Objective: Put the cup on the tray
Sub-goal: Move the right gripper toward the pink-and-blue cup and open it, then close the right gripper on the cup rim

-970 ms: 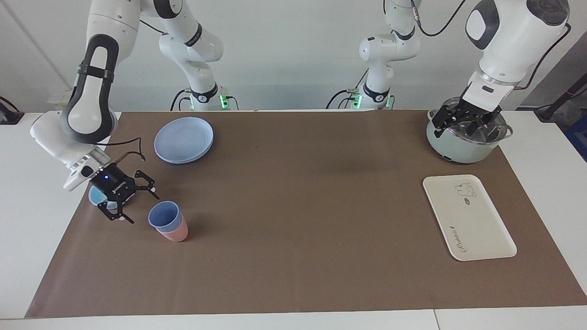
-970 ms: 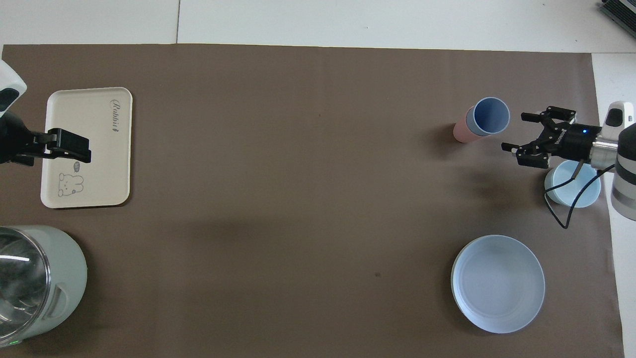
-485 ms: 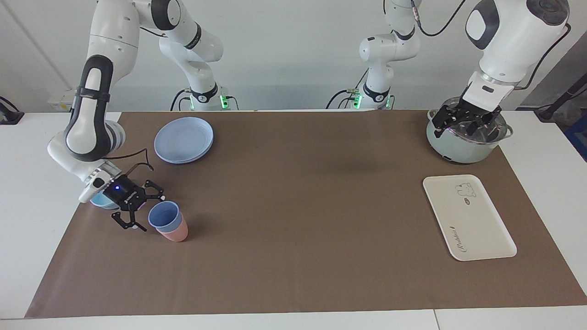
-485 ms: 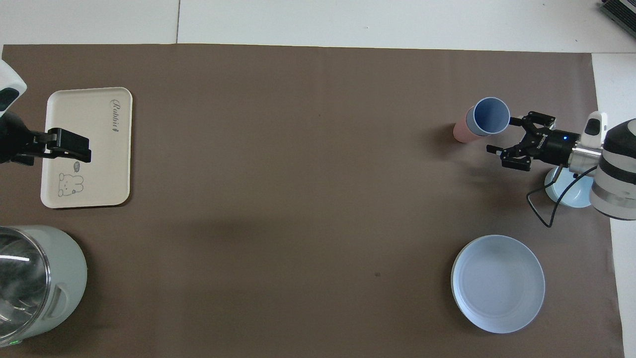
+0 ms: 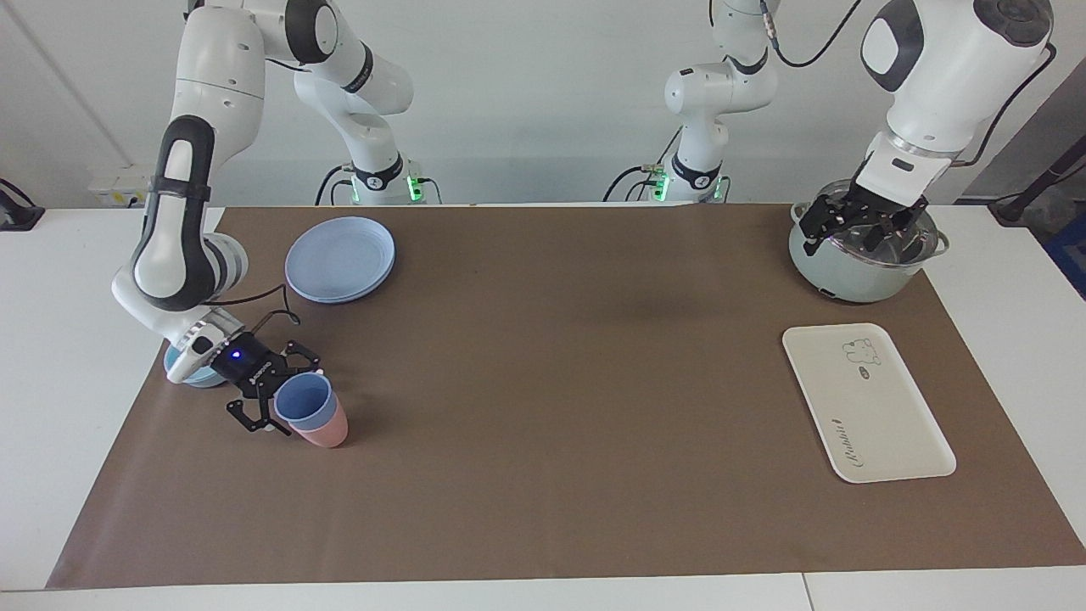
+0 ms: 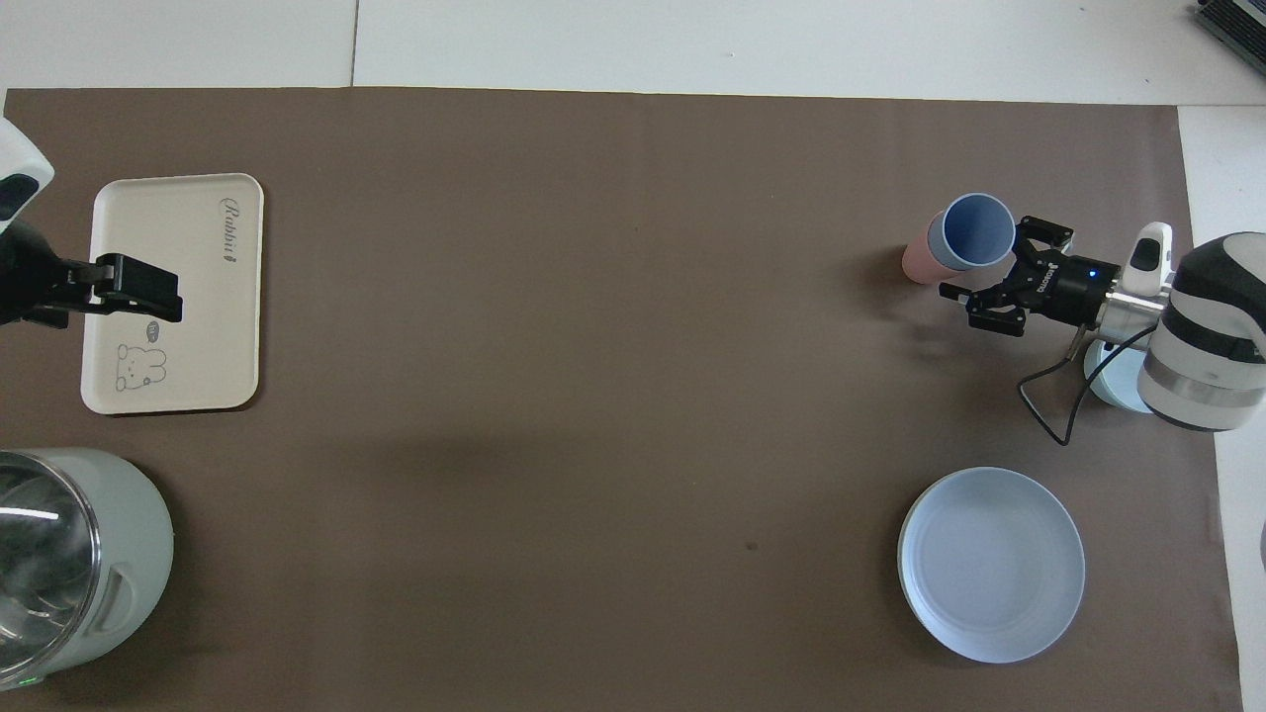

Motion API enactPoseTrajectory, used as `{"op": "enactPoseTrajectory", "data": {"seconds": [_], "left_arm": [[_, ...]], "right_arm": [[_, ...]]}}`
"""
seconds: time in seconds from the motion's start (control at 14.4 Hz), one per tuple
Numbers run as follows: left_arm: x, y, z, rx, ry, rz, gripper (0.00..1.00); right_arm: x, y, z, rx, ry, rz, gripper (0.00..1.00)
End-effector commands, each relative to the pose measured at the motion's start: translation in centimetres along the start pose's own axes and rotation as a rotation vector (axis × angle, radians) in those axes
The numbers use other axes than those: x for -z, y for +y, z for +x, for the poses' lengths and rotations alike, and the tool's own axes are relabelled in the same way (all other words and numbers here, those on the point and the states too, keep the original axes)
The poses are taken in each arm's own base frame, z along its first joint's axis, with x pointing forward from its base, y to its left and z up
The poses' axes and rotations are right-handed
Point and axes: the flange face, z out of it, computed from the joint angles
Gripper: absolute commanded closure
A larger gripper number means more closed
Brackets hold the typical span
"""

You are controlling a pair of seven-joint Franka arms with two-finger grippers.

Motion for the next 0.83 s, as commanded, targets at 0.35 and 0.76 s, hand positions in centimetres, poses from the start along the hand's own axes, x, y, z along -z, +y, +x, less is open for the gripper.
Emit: {"op": "enactPoseTrajectory", "data": {"seconds": [0.35,0.76], "left_arm": [[0.0,0.0,-0.1,-0.011,0.027,-0.001,0.00],[0.2,-0.5,0.2,-0.002,0.038,0.000,0.00]], "right_arm": [[-1.5,-0.1,1.0,0.030,0.052,-0.048,0.00],[-1.5,0.0,0.8,0.031,0.048,-0.060,0.00]]}}
